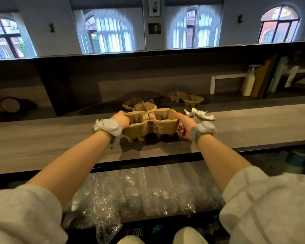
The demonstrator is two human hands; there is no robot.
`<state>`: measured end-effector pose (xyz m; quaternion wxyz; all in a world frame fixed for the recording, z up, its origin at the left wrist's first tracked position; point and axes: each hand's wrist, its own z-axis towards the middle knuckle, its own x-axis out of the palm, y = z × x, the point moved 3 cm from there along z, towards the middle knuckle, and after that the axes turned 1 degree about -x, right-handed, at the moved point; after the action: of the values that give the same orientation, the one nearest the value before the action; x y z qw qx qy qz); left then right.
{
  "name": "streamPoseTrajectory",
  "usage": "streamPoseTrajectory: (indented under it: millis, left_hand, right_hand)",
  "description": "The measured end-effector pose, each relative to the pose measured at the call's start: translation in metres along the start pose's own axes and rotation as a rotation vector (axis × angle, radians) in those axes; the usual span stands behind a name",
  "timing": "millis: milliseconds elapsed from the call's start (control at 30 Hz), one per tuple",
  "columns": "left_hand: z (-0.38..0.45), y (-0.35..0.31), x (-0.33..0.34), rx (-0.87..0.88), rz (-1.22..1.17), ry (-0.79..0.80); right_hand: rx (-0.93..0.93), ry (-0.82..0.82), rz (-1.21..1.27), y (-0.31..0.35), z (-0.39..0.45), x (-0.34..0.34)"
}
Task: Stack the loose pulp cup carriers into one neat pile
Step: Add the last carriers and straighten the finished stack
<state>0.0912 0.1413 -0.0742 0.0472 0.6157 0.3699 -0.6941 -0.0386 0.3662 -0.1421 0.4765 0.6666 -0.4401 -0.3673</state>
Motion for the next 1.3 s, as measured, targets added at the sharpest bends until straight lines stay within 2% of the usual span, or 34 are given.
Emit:
streamPoseTrajectory:
  millis: [133,200,300,400,567,667,833,1133,1300]
  left_hand:
    - [0.011,0.002,-0.006,0.031,-0.040,0.015]
    - [0.021,0.003,-0.009,0.005,-0.105,0.090]
    - [0.047,0.002,-0.014,-0.029,-0.158,0.110]
    - [0.066,-0.005,-0.016,-0.045,-0.207,0.141]
    - [0.089,-0.011,-0.006,-0.061,-0.265,0.309]
    - [0.106,-0.016,-0.001,-0.101,-0.299,0.420]
    - [0.127,-0.026,-0.001,-0.149,-0.185,0.423]
    - [0.142,-0.026,0.014,-0.244,-0.316,0.438]
    - [0.133,-0.023,0.004,-0.244,-0.411,0.345]
  right_hand:
    - [0.024,0.046,0.206,-0.007,0.005,-0.001]
    - [0.014,0.068,0.255,-0.006,0.009,-0.001]
    - [-0.026,-0.004,0.268,-0.003,0.024,-0.007]
    - [0.013,-0.107,0.333,-0.009,0.045,-0.017]
    - [0.003,-0.177,0.343,-0.011,0.061,-0.022]
    - [-0.051,-0.192,0.269,-0.005,0.068,-0.018]
    - [-0.086,-0.198,0.144,0.000,0.082,-0.012]
    - [-0.175,-0.195,0.064,0.012,0.064,-0.004]
    - [-0.208,-0.185,0.014,0.016,0.057,-0.005]
